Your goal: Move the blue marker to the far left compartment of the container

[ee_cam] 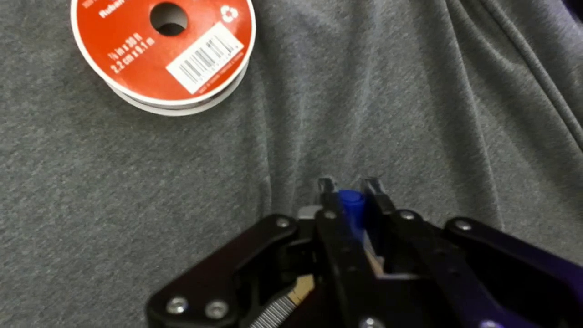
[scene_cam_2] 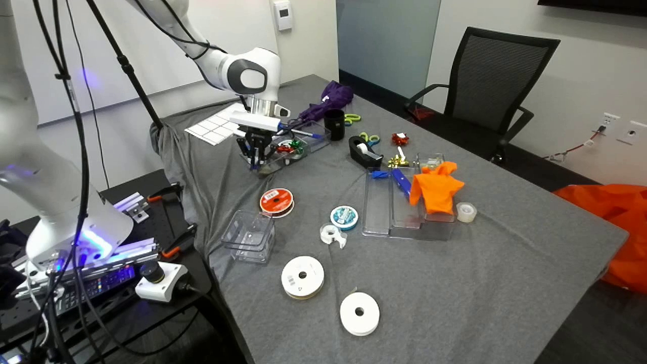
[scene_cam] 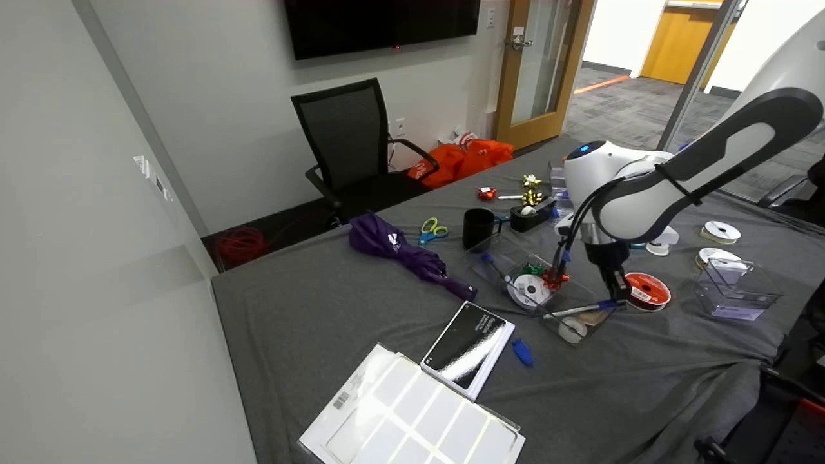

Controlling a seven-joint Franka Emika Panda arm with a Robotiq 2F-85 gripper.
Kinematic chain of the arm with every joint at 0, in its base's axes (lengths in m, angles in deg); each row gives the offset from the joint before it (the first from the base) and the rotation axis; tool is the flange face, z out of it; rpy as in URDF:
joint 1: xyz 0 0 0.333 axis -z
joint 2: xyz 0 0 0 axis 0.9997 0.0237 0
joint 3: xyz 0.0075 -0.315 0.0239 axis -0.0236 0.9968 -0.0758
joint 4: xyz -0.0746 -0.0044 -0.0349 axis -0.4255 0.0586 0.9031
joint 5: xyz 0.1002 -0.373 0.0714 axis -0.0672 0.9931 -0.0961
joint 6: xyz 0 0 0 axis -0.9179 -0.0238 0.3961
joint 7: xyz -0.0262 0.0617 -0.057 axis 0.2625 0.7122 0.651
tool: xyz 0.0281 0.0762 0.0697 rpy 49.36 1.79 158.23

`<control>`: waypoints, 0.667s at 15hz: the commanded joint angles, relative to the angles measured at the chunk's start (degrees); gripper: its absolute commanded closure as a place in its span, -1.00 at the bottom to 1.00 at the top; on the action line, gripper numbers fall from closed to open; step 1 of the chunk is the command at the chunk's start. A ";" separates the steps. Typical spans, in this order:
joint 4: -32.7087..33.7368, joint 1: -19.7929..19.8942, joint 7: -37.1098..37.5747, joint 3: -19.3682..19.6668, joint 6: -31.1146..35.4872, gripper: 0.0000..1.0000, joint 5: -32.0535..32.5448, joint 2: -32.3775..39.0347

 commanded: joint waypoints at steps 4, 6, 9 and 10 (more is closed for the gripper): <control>-3.60 1.25 -3.85 -2.50 -0.64 0.91 -1.52 -6.17; -3.81 1.44 -5.23 -2.98 -2.32 0.91 -3.19 -8.23; -3.81 1.59 -7.96 -3.14 -5.67 0.91 -6.94 -11.42; -3.48 1.66 -9.01 -3.05 -7.27 0.91 -8.72 -12.46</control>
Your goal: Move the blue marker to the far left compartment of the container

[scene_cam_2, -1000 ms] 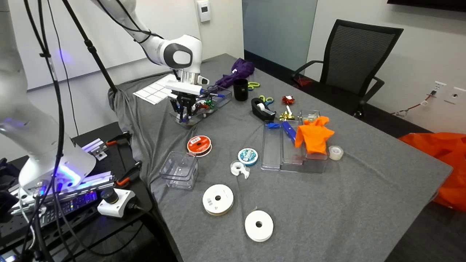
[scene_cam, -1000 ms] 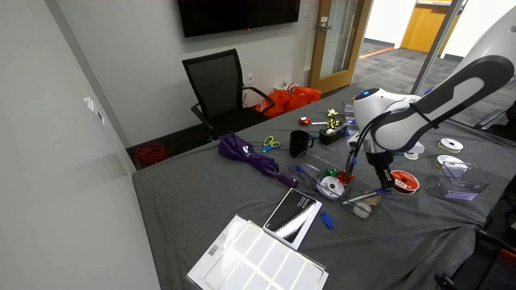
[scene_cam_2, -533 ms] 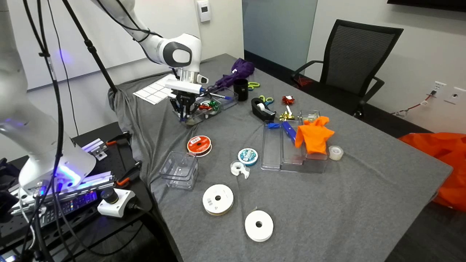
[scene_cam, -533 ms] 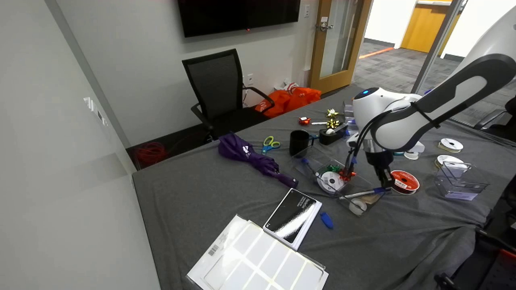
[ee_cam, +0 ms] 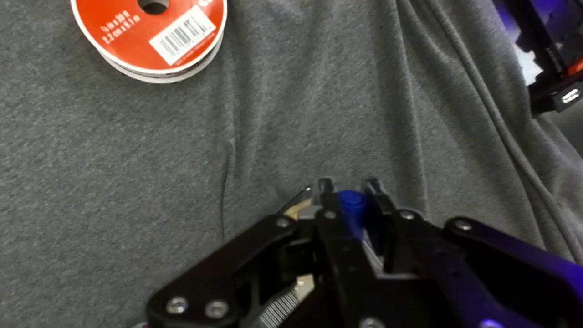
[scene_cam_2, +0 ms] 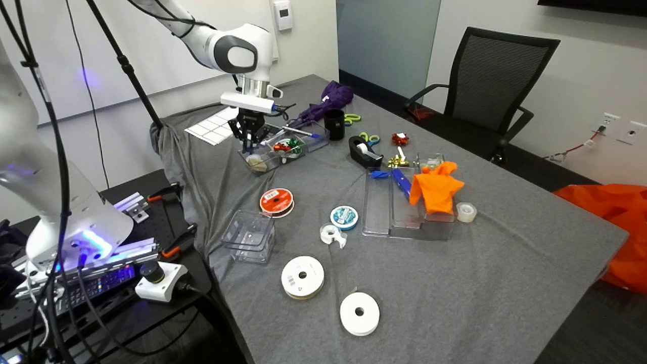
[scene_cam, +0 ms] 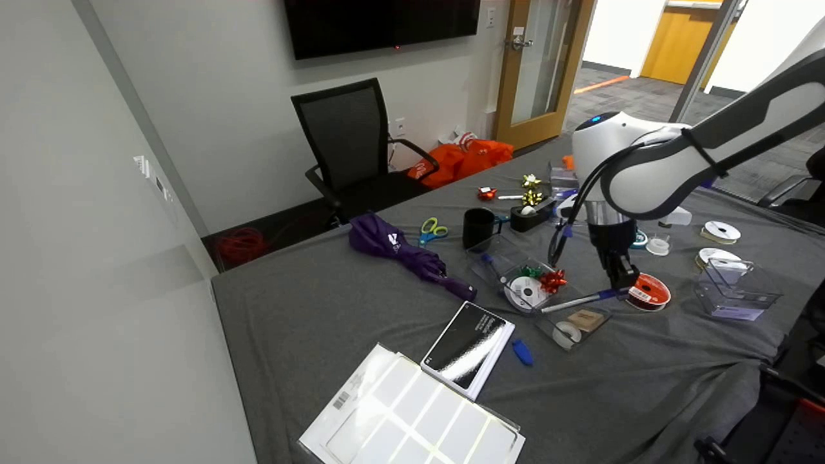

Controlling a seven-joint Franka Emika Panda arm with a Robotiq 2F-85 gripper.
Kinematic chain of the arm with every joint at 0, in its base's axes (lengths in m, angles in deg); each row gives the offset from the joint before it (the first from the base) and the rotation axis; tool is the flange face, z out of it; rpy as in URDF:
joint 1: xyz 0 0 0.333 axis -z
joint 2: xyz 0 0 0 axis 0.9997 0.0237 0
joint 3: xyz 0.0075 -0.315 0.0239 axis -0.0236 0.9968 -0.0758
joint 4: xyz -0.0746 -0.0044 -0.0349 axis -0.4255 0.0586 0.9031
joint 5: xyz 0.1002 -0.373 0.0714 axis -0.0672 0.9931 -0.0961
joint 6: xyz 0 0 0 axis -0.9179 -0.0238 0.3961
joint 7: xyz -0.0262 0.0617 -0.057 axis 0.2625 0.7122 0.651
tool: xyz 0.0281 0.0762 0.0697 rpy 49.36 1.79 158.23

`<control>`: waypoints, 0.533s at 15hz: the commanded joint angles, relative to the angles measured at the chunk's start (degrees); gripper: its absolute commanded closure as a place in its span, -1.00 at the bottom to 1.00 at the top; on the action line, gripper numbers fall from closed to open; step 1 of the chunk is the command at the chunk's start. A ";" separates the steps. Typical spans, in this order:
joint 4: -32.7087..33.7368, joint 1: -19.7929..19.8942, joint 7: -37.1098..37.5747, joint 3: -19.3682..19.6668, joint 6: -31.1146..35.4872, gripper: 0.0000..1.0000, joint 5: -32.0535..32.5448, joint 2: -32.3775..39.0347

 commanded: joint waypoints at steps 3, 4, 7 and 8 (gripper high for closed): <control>1.81 1.28 -3.74 -0.32 -10.46 0.91 -10.57 -5.93; 3.31 1.16 -2.66 -0.07 -12.72 0.91 -12.88 -6.00; 11.05 0.78 3.85 0.73 -18.29 0.91 -19.49 -3.22; 13.51 0.72 6.62 0.98 -18.98 0.91 -20.94 -2.09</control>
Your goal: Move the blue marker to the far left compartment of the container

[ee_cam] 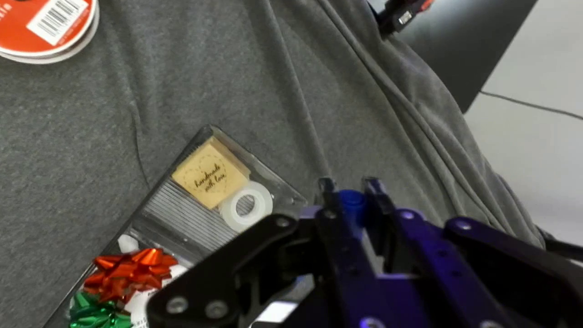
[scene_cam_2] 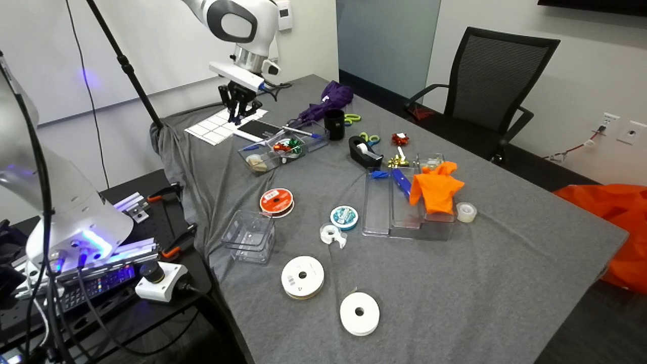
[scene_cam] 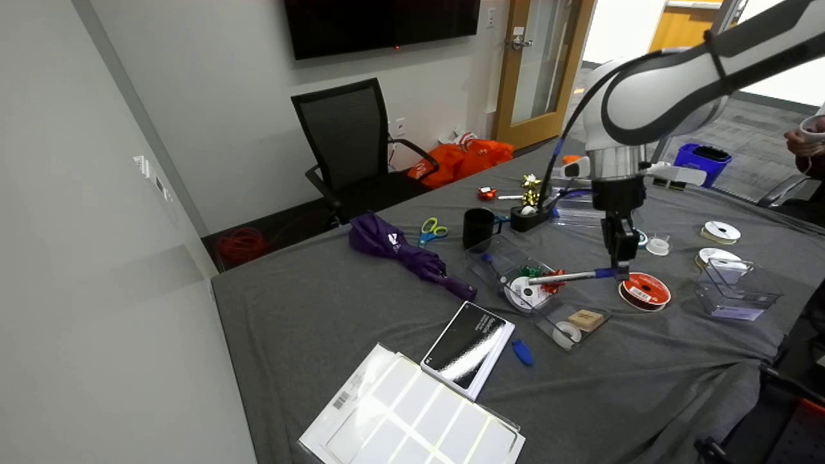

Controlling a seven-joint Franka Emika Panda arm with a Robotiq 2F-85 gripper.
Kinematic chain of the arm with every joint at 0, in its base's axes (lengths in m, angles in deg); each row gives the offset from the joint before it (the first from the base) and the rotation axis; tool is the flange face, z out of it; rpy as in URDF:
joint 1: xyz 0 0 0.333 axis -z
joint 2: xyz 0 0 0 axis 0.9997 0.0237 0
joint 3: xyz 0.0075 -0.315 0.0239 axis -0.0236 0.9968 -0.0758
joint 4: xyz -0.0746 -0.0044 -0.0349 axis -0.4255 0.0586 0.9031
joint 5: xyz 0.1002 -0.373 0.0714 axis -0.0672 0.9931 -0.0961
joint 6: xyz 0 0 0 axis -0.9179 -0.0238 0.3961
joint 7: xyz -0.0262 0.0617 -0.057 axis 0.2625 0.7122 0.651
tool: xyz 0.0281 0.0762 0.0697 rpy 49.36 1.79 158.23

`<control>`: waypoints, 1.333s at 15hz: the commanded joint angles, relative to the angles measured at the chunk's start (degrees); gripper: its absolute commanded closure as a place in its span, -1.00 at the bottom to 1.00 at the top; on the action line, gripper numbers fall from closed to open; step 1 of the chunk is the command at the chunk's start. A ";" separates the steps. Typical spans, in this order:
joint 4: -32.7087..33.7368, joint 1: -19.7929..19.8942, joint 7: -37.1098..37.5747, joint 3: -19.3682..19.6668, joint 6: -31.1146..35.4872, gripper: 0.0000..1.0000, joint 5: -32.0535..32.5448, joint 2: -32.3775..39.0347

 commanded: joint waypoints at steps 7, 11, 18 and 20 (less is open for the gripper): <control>23.64 0.69 25.40 2.40 -4.70 0.91 -4.78 15.28; 33.46 1.21 34.05 2.90 -8.61 0.91 -5.33 24.38; 48.06 2.67 42.48 2.15 -17.17 0.91 -8.58 36.39; 51.26 3.32 44.43 1.82 -17.71 0.91 -10.85 38.70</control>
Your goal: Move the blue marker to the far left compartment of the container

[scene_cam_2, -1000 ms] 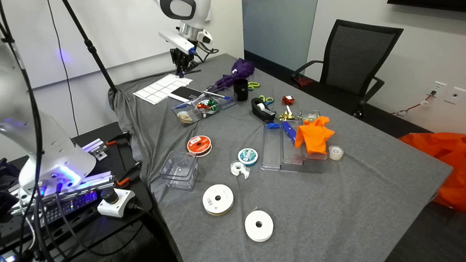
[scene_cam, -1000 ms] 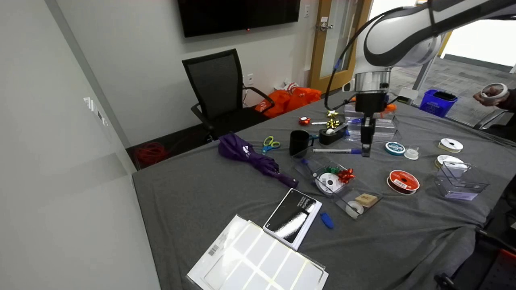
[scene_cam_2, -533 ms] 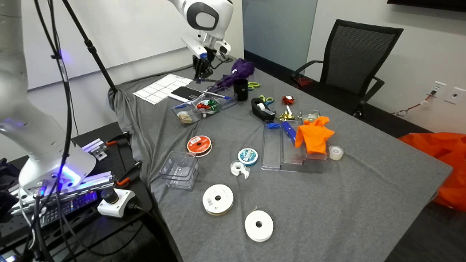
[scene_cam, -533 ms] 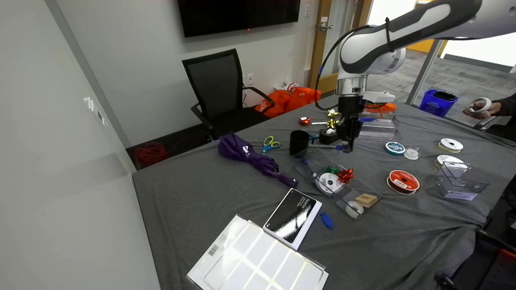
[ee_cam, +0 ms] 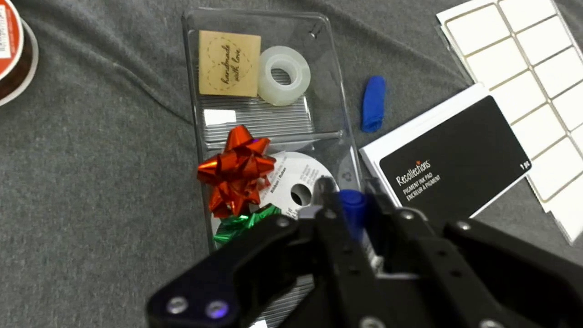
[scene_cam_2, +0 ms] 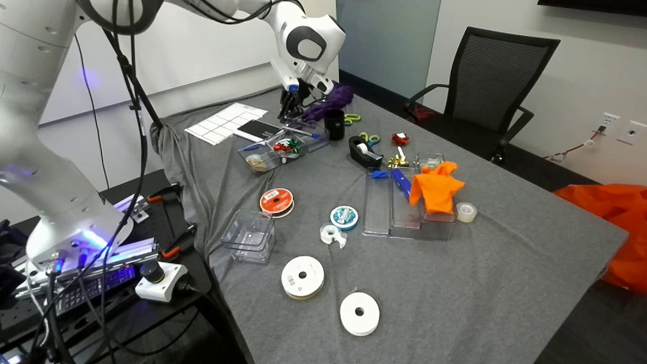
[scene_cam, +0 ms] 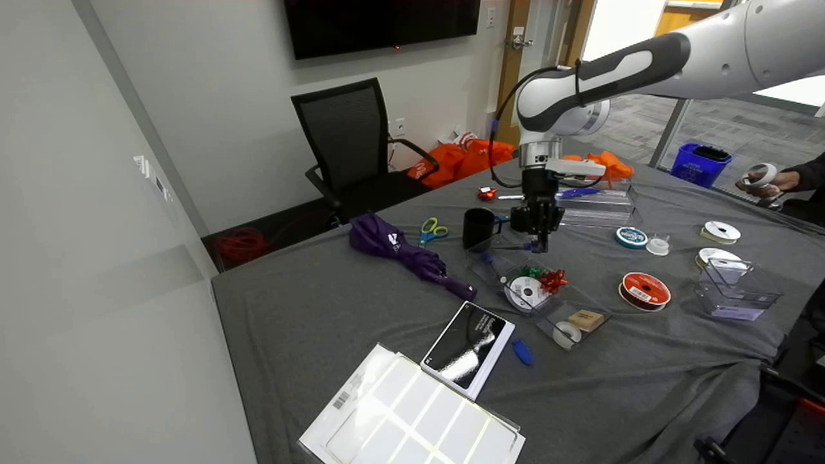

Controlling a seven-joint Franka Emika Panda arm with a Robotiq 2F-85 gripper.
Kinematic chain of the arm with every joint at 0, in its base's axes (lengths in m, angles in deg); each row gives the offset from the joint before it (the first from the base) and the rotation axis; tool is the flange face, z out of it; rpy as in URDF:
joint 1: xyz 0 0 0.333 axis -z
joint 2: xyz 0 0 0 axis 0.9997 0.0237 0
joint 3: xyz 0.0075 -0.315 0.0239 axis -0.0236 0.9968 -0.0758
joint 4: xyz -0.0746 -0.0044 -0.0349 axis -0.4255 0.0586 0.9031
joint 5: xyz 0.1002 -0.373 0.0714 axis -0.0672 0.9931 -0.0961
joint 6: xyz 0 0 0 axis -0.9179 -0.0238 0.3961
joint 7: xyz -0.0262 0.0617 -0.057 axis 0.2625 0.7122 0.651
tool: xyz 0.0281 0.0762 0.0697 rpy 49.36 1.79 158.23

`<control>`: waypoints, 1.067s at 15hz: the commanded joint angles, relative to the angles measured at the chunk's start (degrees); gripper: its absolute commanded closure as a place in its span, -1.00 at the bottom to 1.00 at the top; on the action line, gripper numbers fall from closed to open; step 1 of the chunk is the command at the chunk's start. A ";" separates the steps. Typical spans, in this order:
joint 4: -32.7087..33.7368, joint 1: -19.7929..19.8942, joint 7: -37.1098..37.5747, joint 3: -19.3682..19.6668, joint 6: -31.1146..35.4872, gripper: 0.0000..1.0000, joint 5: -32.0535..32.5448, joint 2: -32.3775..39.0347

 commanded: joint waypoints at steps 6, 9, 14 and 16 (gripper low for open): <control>14.95 1.85 9.60 -1.09 -5.56 0.01 -4.90 10.29; 15.37 1.92 9.44 -1.65 -4.82 -0.43 -5.09 10.50; 11.35 1.56 4.84 -2.49 -3.15 -1.00 -3.86 7.59; 7.59 1.15 -1.80 -2.59 -1.05 -1.00 -1.54 4.79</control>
